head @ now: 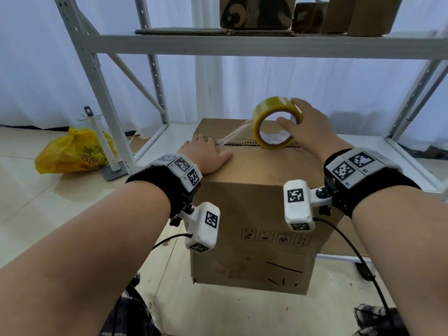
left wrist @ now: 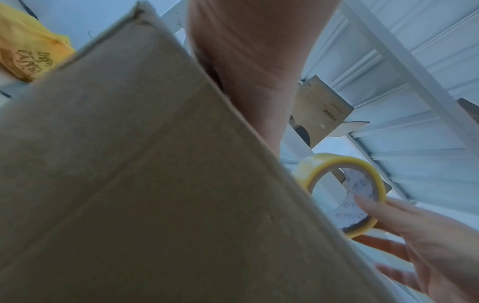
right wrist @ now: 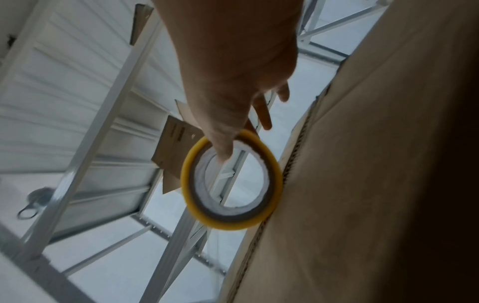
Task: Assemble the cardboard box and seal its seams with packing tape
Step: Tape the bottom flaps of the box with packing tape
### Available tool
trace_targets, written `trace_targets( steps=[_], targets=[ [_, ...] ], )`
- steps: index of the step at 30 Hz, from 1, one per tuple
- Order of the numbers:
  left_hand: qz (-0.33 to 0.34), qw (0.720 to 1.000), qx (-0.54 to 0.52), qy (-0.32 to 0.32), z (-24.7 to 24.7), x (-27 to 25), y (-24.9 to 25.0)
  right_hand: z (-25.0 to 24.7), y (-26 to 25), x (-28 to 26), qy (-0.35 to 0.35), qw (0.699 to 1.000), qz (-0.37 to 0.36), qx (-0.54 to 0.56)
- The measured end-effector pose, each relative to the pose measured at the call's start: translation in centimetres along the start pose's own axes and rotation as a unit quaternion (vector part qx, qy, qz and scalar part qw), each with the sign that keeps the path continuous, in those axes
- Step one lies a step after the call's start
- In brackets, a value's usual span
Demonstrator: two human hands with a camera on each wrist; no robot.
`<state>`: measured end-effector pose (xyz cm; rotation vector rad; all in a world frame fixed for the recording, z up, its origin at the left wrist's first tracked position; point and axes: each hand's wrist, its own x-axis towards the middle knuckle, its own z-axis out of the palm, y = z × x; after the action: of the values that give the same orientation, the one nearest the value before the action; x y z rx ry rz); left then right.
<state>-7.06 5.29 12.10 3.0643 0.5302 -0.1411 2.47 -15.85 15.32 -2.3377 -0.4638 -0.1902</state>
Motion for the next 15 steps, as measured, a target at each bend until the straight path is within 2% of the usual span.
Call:
trace_targets(
  steps=[2, 5, 13, 15],
  targets=[
    [-0.02, 1.0, -0.009, -0.011, -0.3, -0.1, 0.0, -0.1, 0.9, 0.2, 0.033, 0.998, 0.044, -0.021],
    [-0.018, 1.0, -0.013, -0.013, -0.4, 0.0, -0.2, 0.7, 1.6, 0.1, 0.004, 0.993, 0.113, -0.033],
    [-0.029, 0.999, -0.007, -0.016, -0.6, 0.4, -2.2, 2.6, 0.4, 0.7, -0.013, 0.989, 0.137, -0.057],
    [-0.031, 0.999, -0.001, -0.018, -0.7, 0.4, -2.4, 3.1, -0.1, 0.5, 0.006, 0.988, 0.134, -0.072]
  ],
)
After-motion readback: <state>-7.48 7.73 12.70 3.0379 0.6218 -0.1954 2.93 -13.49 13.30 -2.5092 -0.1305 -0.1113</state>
